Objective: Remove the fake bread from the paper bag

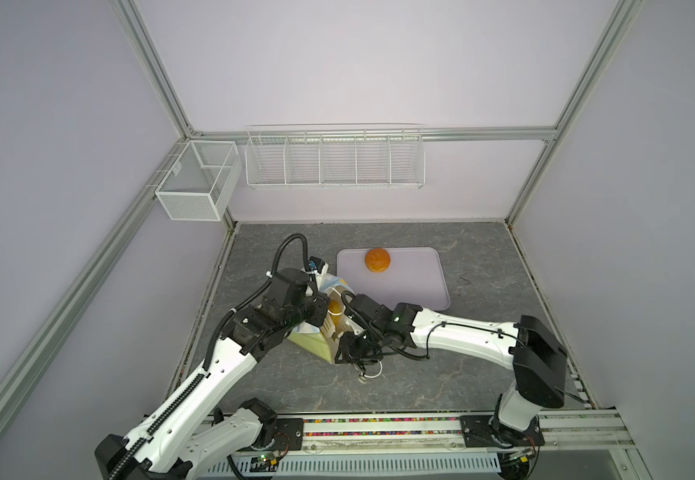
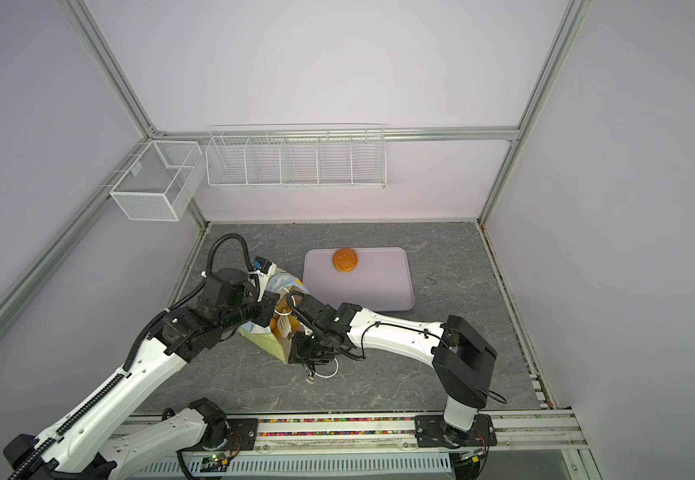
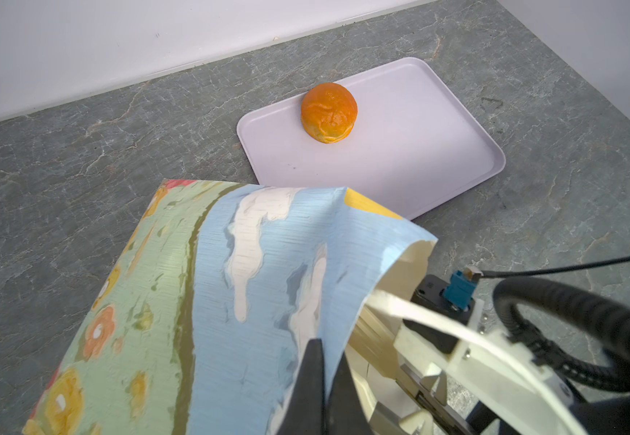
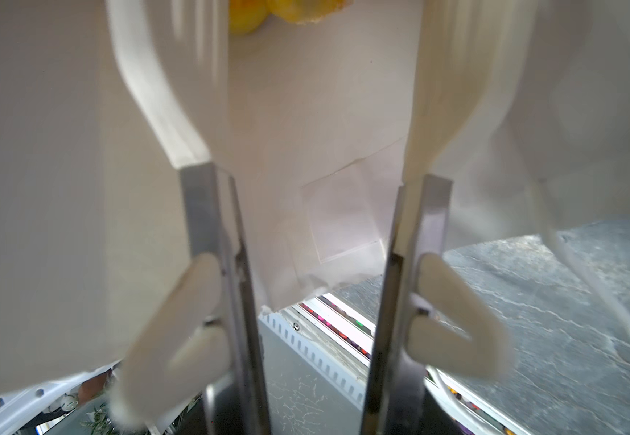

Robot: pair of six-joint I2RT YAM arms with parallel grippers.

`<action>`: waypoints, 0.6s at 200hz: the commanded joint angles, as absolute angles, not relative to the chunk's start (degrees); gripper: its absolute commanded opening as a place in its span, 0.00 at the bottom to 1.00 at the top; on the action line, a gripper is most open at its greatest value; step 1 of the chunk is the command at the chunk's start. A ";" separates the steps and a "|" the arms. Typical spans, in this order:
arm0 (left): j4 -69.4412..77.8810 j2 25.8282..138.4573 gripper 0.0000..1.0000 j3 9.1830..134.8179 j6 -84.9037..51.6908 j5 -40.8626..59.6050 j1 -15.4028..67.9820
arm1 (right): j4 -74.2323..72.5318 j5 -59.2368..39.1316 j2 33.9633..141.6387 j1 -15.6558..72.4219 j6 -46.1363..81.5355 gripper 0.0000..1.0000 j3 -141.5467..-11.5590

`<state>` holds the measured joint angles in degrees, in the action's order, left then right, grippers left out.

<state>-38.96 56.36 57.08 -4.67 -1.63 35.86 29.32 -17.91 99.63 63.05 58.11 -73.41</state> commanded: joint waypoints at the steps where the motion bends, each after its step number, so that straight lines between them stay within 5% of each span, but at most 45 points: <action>1: -36.97 55.38 0.00 57.74 -5.67 0.16 36.04 | 26.75 -19.89 101.14 62.32 59.81 0.50 -74.44; 73: -36.61 55.25 0.00 57.66 -5.98 0.74 36.04 | 24.92 -22.01 103.49 60.50 57.95 0.47 -76.74; 120: -37.35 54.80 0.00 57.66 -5.46 0.00 36.04 | 28.03 -18.66 100.76 60.24 54.74 0.22 -76.18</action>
<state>-38.89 56.23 57.08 -5.32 -1.06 35.86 27.29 -20.38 103.15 60.47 56.71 -75.22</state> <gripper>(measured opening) 0.047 0.303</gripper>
